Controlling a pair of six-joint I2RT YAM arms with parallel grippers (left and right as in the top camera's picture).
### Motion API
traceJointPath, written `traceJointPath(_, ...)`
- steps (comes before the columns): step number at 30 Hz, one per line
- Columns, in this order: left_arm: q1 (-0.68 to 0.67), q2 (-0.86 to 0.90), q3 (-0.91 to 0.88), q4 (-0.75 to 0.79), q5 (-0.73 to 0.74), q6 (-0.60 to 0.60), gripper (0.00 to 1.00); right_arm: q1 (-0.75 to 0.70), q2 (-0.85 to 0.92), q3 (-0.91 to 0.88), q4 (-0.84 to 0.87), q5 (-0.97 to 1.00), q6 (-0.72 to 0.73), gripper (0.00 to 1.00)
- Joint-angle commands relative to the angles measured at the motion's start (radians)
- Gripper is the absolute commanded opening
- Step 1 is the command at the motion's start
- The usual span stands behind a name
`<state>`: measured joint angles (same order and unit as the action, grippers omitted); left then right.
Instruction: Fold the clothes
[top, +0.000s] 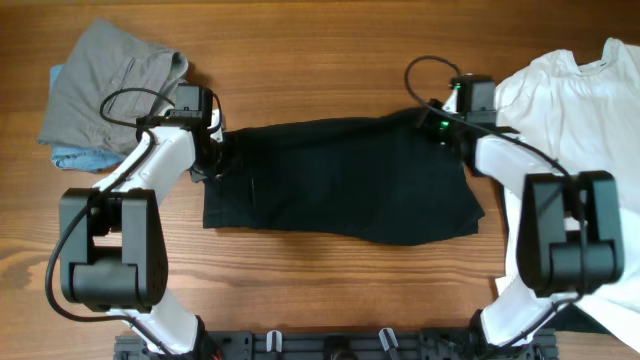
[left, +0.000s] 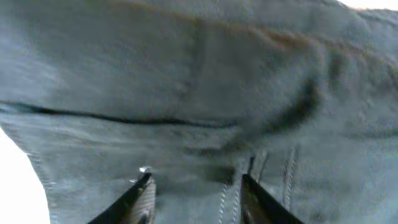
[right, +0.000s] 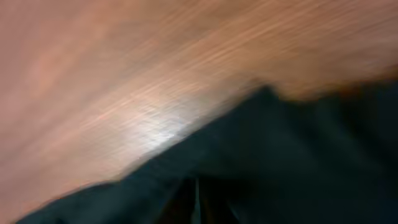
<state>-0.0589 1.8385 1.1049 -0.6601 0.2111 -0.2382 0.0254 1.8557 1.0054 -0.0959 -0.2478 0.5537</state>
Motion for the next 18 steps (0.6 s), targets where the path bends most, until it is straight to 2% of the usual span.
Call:
traceJointPath(1, -0.005, -0.037, 0.037, -0.002, 0.185, 0.078, 0.42, -0.014, -0.153, 0.044, -0.128, 0.019, -0.159, 0.14)
traceJointPath(2, -0.007, -0.043, 0.042, 0.001, 0.216, 0.078, 0.38, -0.011, -0.188, 0.044, -0.187, -0.005, -0.165, 0.15)
traceJointPath(3, -0.01, -0.048, 0.043, 0.016, 0.248, 0.078, 0.3, -0.006, -0.219, 0.044, -0.247, -0.037, -0.165, 0.16)
traceJointPath(5, -0.031, -0.043, 0.043, 0.073, 0.262, 0.079, 0.08, 0.027, -0.277, 0.043, -0.433, -0.113, -0.169, 0.17)
traceJointPath(7, -0.05, -0.032, 0.043, 0.118, 0.234, 0.084, 0.05, 0.06, -0.277, 0.04, -0.503, -0.121, -0.183, 0.17)
traceJointPath(9, -0.082, 0.0, 0.042, 0.195, 0.187, 0.138, 0.04, 0.128, -0.255, 0.009, -0.555, -0.122, -0.249, 0.18)
traceJointPath(11, -0.098, 0.028, 0.042, 0.245, 0.153, 0.138, 0.07, 0.168, -0.228, -0.01, -0.59, -0.116, -0.264, 0.18)
traceJointPath(14, -0.106, 0.084, 0.042, 0.32, 0.1, 0.137, 0.09, 0.204, -0.175, -0.035, -0.642, -0.108, -0.253, 0.18)
traceJointPath(18, -0.092, 0.109, 0.042, 0.378, 0.028, 0.098, 0.16, 0.203, -0.109, -0.059, -0.713, -0.063, -0.162, 0.18)
